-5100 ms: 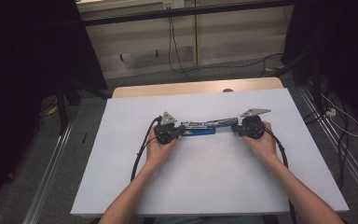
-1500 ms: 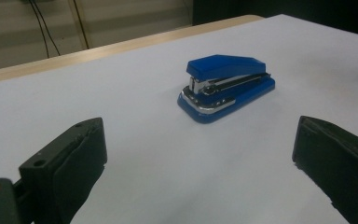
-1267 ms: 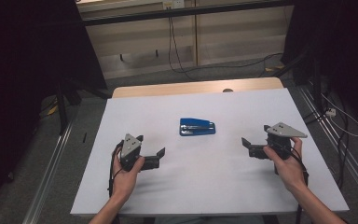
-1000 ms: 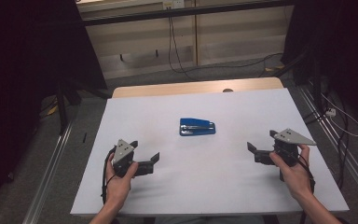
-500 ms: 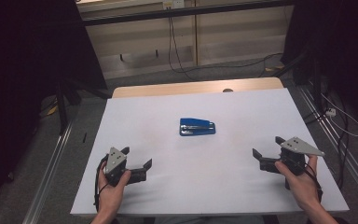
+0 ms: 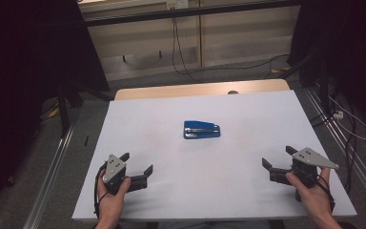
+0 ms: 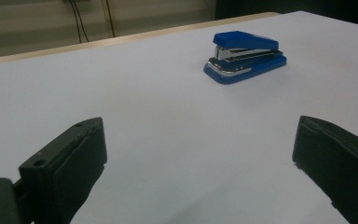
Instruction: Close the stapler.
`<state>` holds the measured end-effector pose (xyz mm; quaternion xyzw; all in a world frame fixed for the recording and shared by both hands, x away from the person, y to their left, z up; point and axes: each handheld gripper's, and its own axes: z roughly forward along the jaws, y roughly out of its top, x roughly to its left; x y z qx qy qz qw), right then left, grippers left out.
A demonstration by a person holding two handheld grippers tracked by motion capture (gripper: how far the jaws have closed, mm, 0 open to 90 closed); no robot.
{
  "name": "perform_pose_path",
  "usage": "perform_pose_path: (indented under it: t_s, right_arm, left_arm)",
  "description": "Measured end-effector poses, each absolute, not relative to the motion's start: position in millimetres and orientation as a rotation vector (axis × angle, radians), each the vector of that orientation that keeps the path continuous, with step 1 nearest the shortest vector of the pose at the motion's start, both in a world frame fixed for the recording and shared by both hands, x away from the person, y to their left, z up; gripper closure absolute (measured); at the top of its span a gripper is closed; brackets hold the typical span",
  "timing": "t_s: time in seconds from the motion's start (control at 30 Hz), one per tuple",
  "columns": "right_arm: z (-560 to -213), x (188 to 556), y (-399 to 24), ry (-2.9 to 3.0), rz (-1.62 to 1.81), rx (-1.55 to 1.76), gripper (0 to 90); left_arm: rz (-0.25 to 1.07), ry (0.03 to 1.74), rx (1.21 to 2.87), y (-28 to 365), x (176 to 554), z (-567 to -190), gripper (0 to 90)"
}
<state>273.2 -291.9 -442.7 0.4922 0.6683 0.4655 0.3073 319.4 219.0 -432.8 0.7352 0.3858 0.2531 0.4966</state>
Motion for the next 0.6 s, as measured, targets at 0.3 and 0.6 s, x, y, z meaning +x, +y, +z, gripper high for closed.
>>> perform_pose_path:
  t_s: [0.3,0.6]
  right_arm:
    - [-444.8,272.7,-295.2,1.732,1.255,1.295,3.9]
    - [-444.4,274.3,-292.3,1.727,1.255,1.287,3.3]
  left_arm:
    - [0.613,0.921,1.777,219.4,319.6,-432.4,3.0]
    - [0.606,0.937,1.778,220.9,323.6,-434.0,3.0]
